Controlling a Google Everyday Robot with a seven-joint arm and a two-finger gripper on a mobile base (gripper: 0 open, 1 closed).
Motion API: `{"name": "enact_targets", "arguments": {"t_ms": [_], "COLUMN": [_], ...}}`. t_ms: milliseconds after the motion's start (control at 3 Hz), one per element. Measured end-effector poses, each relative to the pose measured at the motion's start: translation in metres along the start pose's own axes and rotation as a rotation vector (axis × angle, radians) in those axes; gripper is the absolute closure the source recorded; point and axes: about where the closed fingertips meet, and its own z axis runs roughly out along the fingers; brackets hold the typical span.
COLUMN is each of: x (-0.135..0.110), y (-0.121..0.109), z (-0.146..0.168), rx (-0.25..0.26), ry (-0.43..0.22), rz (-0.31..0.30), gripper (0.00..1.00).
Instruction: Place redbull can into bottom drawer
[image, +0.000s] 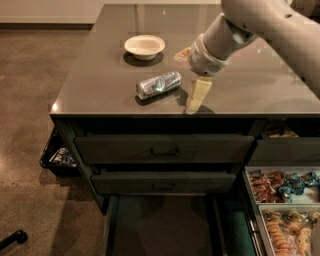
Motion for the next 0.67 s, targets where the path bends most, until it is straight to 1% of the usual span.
{"name": "enact_targets", "arguments": {"t_ms": [333,667], "x": [-0.009,-0.019], "y": [-0.013,-0.026], "z": [0.010,0.012], "rx": [0.006,0.021], "ry": [-0.007,-0.011], "rz": [-0.052,-0.095], "gripper": [0.00,0.00]}}
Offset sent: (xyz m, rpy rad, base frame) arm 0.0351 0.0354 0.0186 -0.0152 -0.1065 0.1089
